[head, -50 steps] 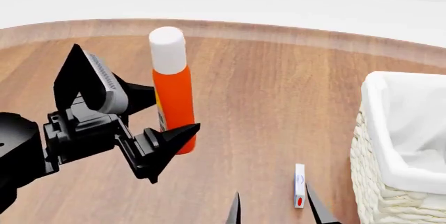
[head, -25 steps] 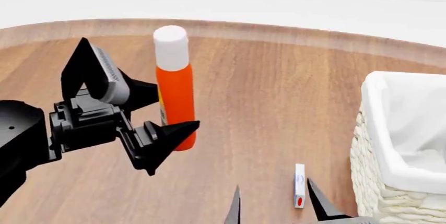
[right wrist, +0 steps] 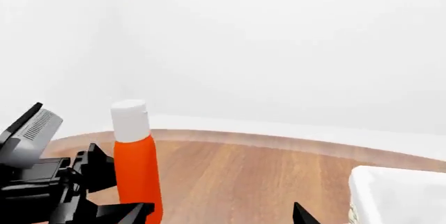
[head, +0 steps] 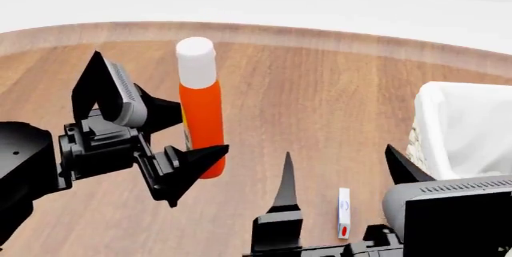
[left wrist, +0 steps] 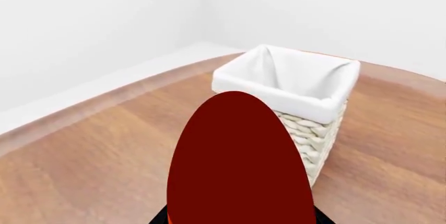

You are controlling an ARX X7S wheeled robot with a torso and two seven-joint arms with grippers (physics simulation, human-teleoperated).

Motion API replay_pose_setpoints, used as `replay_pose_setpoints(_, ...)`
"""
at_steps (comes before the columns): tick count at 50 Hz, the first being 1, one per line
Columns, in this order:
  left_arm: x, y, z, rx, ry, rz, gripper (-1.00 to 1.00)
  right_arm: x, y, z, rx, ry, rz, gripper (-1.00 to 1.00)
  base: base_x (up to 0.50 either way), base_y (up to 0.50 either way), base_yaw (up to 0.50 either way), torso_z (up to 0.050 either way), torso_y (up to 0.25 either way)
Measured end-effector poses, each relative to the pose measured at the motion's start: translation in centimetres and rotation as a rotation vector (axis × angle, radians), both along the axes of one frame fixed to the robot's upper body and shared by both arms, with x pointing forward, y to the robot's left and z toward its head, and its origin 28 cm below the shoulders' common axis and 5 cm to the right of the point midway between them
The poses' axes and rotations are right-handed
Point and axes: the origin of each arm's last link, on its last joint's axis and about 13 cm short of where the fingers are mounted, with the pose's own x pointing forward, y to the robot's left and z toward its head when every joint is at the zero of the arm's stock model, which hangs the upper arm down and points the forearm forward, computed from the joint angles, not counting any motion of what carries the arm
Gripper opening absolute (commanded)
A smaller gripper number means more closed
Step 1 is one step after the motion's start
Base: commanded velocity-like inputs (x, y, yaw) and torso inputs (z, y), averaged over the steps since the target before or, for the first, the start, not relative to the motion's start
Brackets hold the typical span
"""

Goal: Pick up the ketchup, and put it in the basket.

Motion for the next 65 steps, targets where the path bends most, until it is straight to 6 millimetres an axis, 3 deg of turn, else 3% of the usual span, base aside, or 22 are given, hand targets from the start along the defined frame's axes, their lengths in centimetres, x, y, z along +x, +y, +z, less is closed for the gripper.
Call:
replay_pose_setpoints(15,-0.2,-0.2,-0.3,0.015,0.002,-0.014,-1.00,0.4,0.0,4.9,0.012,0.021,0.101,1.00,0.00,0.00,0.00,0.000,0.000)
replay_pose_setpoints(29,-0.4,-0.4,-0.3,0.029,0.001,-0.027,-1.00,1.2,1.1,7.2,0.027,0.014,0.186,1.00,0.00,0.00,0.00,0.001,0.001)
replay_pose_setpoints(41,-0.6,-0.6,-0.3,0.040,0.000,-0.040,-1.00,2.4,2.0,7.6,0.048,0.032,0.237,1.00,0.00,0.00,0.00,0.000,0.000)
replay_pose_setpoints(65,-0.8,-0.7,-0.2,0.053,-0.002,-0.058,-1.00,5.9,3.6,6.2,0.065,0.118,0.296,1.00,0.00,0.00,0.00,0.000,0.000)
